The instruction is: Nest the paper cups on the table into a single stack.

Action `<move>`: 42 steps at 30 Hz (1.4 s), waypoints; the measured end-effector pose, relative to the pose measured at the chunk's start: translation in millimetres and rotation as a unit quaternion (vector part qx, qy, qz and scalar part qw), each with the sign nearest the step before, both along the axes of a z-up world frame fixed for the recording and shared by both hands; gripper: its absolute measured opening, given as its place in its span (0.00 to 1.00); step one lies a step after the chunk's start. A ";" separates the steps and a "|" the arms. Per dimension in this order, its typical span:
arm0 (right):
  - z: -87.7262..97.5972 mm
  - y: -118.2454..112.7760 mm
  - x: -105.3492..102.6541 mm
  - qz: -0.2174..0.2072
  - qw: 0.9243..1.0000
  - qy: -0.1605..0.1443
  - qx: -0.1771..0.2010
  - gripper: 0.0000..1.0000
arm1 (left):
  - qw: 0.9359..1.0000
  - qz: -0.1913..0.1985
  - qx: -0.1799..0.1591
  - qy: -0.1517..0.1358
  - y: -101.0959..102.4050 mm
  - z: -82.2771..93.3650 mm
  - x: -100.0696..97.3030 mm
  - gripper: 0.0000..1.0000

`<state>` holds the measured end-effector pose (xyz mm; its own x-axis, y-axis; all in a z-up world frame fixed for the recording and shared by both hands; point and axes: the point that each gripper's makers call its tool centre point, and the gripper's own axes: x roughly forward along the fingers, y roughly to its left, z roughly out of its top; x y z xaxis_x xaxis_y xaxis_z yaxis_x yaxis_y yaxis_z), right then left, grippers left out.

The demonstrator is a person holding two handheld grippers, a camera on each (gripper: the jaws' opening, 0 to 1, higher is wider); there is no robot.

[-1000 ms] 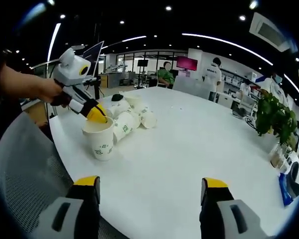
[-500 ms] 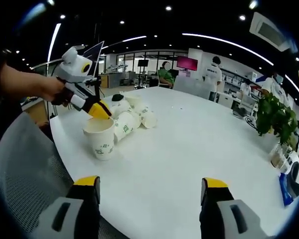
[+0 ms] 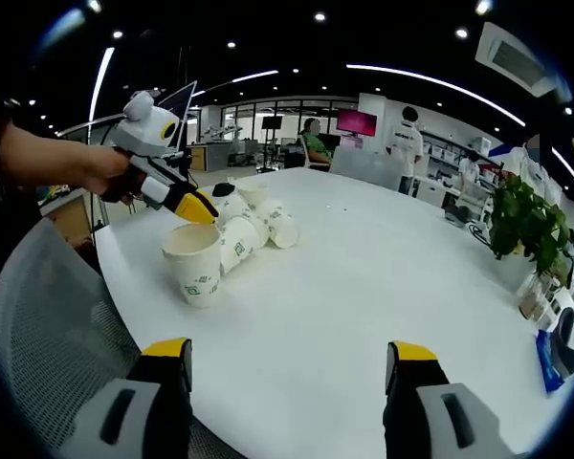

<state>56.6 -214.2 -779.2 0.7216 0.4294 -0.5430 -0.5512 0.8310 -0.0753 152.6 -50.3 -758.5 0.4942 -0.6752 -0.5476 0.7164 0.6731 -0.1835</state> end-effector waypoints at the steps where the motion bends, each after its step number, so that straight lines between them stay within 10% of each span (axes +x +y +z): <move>1: 0.4 0.5 -0.2 0.000 1.000 0.000 0.000 0.84 | 1.000 0.004 -0.002 0.000 0.4 0.6 1.0 0.19; 11: 2.1 0.3 0.3 -0.004 1.000 -0.002 0.004 0.84 | 0.998 0.062 0.017 0.020 9.0 -2.6 18.0 0.36; 19: 2.9 0.6 0.4 -0.004 1.000 -0.003 0.005 0.84 | 0.985 0.137 -0.002 0.106 22.1 -18.4 29.1 0.43; 42: 4.8 -0.4 1.3 -0.007 1.000 -0.006 0.013 0.84 | 0.960 0.189 -0.022 0.206 15.5 -55.6 42.4 0.48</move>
